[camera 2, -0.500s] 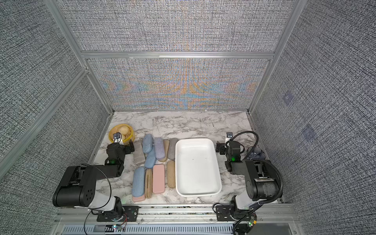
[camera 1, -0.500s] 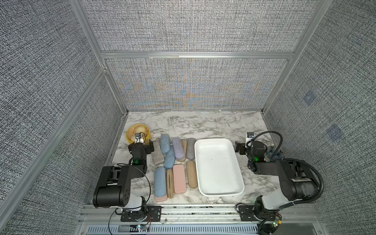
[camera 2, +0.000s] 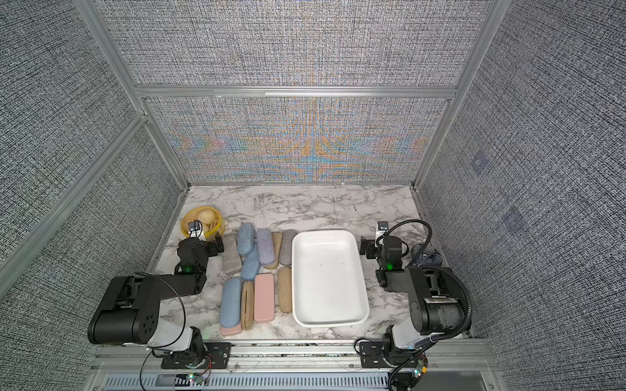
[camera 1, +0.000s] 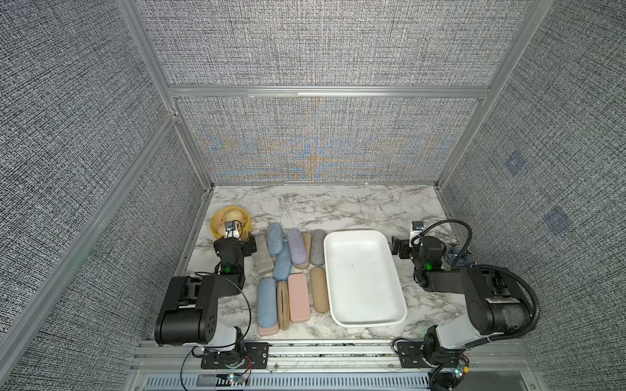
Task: Put the glasses cases into the storage boxes
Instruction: Pick up the glasses case.
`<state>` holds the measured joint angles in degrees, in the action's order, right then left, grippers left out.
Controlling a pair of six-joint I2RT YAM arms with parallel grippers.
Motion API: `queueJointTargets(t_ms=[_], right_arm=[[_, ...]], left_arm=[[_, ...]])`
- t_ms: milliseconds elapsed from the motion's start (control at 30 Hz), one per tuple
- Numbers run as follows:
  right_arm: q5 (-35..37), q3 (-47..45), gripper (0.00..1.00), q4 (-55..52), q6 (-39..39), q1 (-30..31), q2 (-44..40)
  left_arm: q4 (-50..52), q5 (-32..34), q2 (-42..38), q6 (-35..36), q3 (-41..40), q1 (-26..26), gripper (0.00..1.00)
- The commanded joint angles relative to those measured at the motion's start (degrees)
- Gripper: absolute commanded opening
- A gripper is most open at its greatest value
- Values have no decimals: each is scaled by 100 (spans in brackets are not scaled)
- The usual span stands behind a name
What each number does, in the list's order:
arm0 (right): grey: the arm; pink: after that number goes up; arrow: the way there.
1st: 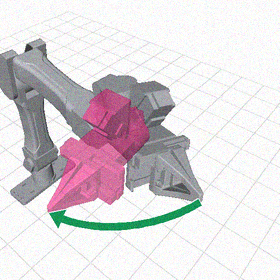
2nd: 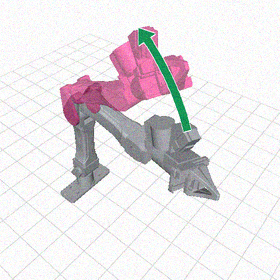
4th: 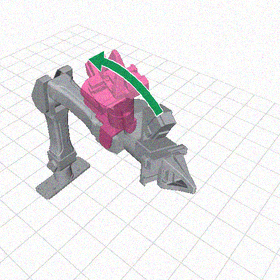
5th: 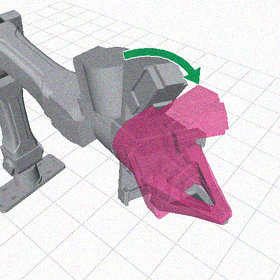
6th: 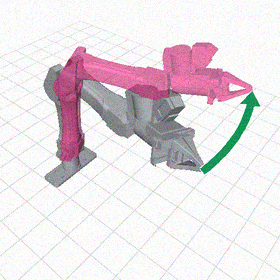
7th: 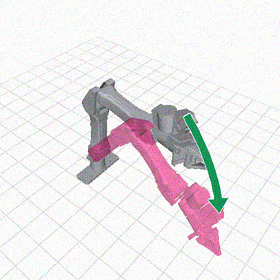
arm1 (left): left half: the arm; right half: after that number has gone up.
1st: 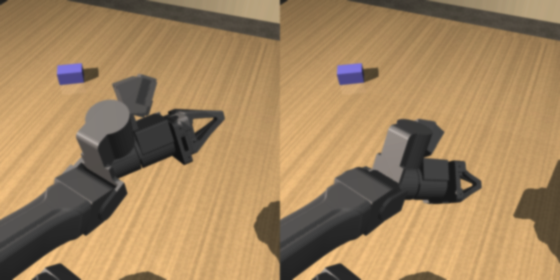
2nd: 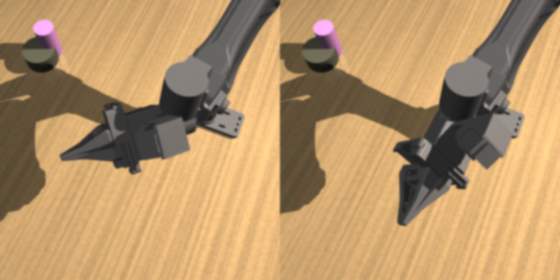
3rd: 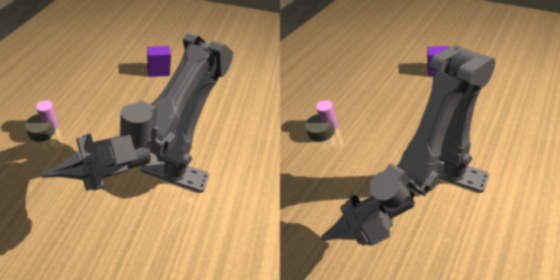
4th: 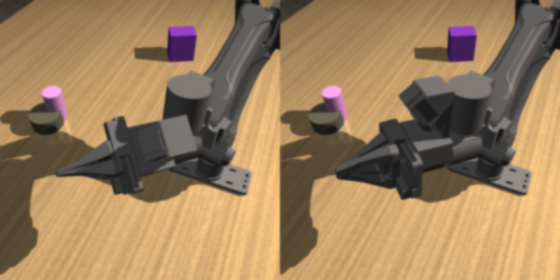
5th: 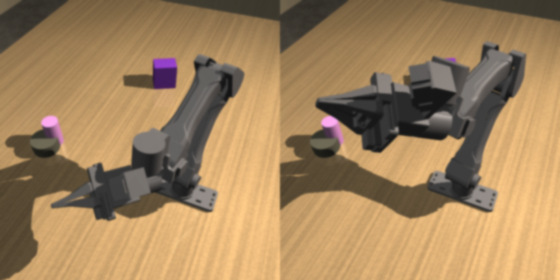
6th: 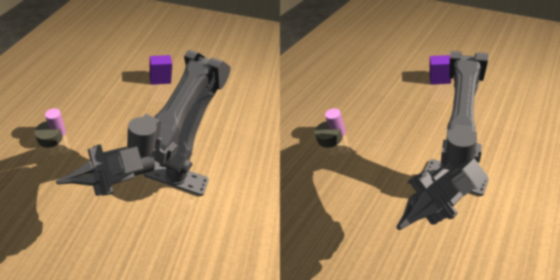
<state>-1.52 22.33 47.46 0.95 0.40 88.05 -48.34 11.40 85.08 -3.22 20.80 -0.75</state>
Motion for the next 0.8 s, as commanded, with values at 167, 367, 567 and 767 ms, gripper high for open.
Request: queueJointTargets(t_ms=[167, 367, 567, 767], right_arm=[[594, 313, 99, -803, -238, 43, -583], [811, 3826, 99, -7575, -2994, 285, -2105], [231, 4737, 99, -9176, -3934, 880, -1798], [1290, 6449, 87, -11328, -3804, 2693, -653]], left_arm=[[-40, -70, -32, 15, -13, 17, 99], [4161, 1620, -2202, -1774, 1540, -79, 97], [6954, 21, -2445, -3246, 2847, -707, 85], [8884, -489, -1893, -3685, 3535, -1682, 81]])
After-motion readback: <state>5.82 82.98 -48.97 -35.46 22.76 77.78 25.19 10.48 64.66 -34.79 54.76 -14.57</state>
